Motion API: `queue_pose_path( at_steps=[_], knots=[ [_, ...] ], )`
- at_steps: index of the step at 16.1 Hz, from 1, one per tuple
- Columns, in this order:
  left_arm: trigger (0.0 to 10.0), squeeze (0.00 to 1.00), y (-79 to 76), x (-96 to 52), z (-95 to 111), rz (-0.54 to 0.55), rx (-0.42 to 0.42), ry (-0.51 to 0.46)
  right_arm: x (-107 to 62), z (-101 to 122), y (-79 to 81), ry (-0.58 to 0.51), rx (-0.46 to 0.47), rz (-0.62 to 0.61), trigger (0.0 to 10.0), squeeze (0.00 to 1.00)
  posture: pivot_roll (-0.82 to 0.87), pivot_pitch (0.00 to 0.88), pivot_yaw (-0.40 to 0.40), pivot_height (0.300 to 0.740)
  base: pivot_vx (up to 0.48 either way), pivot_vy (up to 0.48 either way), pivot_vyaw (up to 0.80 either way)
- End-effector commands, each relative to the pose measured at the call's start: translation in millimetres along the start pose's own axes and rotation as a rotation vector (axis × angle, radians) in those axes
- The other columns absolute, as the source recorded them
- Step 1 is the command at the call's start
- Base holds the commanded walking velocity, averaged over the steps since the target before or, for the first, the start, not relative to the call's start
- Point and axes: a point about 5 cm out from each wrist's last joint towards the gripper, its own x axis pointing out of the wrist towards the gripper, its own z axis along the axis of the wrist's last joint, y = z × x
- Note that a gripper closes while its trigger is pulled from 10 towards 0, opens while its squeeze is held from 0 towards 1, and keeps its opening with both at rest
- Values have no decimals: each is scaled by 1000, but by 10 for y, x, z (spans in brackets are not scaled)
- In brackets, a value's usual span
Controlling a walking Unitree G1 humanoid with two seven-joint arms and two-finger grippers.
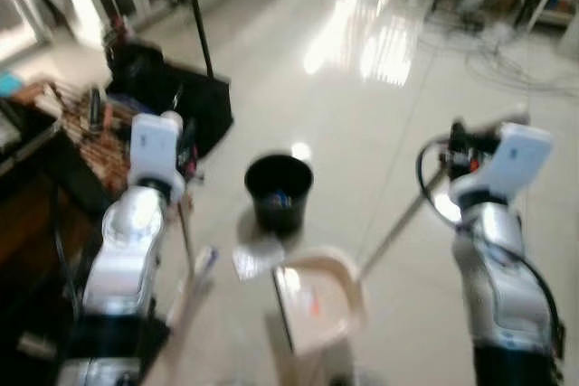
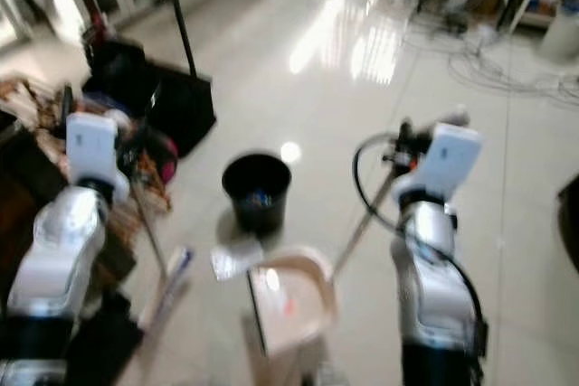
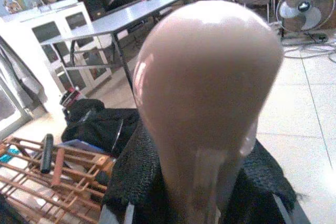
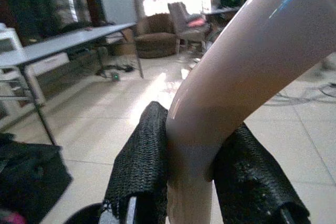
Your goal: Sweep floor
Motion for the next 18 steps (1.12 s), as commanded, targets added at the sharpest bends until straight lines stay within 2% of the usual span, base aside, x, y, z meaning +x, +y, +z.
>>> queue_pose_path(
  at_steps=[1,3,6,9,18],
  knots=[
    [10000,0,18,32,108,3,12,-49,21,111,-12,-53,19,-11,10000,0,-39,71,6,740,360,0,0],
    [10000,0,7,57,114,2,8,-53,21,64,-20,-36,58,-28,10000,0,-34,67,8,740,362,0,0],
    [10000,0,6,80,123,4,10,-58,34,67,-14,-38,61,-30,10000,0,-35,70,10,740,363,0,-698],
    [10000,0,20,92,120,9,13,-58,39,73,-13,-41,32,-13,10000,0,-33,73,8,740,363,0,0],
    [10000,0,60,90,85,5,31,-50,4,-20,-87,-11,31,-73,10000,0,-30,89,9,740,361,0,0]
  ],
)
